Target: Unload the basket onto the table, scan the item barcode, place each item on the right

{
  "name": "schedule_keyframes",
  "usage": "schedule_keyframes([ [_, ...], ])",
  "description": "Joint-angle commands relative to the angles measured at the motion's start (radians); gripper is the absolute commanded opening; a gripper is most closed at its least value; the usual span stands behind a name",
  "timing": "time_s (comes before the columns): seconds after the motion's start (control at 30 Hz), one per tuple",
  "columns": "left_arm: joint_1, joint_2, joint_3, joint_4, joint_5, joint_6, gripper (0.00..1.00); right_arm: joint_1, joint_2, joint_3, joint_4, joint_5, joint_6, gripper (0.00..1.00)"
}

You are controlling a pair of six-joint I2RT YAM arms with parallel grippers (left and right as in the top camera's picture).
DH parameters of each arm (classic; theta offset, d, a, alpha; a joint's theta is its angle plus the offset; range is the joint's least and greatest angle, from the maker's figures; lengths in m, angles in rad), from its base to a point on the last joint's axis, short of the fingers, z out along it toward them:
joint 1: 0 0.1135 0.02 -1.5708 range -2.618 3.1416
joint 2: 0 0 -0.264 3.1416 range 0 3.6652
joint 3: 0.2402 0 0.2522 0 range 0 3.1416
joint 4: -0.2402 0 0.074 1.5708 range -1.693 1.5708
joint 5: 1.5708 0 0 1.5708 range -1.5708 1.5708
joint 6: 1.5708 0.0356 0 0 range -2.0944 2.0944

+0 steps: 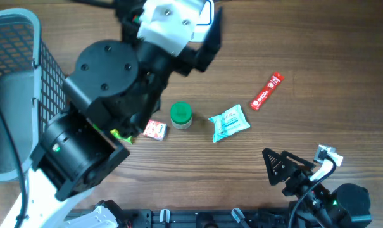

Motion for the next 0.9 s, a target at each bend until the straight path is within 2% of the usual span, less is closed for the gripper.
schedule_keyframes([
  [0.0, 0.0, 0.011, -0.011, 0.008, -0.111, 0.105, 1.0, 0.001, 0.101, 0.008, 0.036, 0.037, 0.058, 1.0],
  [0.1, 0.0, 0.011, -0.011, -0.002, -0.119, 0.101, 1.0, 0.001, 0.277, 0.008, 0.066, 0.084, 0.066, 0.99],
  [0.23, 0.001, 0.009, -0.023, -0.008, -0.119, 0.1, 1.0, 0.001, 0.628, 0.039, 0.164, 0.166, 0.044, 0.95],
  [0.4, 0.062, -0.01, -0.023, -0.008, -0.122, 0.098, 1.0, 0.001, 1.124, 0.277, 0.166, 0.261, 0.011, 0.95],
  [0.53, 0.174, -0.037, -0.023, -0.008, -0.111, 0.027, 1.0, 0.001, 1.435, 0.544, 0.033, 0.357, 0.001, 0.95],
  [0.63, 0.27, -0.06, -0.024, -0.031, -0.054, -0.034, 1.0, 0.001, 1.603, 0.695, -0.018, 0.389, 0.001, 0.93],
  [0.7, 0.328, -0.08, -0.043, -0.043, 0.021, -0.066, 1.0, 0.001, 1.687, 0.753, 0.002, 0.417, 0.002, 0.86],
  [0.77, 0.369, -0.104, -0.076, -0.043, 0.085, -0.069, 1.0, 0.001, 1.749, 0.785, 0.013, 0.437, 0.002, 0.8],
  [0.87, 0.423, -0.15, -0.149, -0.007, 0.138, -0.069, 1.0, 0.0, 1.829, 0.798, 0.032, 0.455, 0.004, 0.8],
])
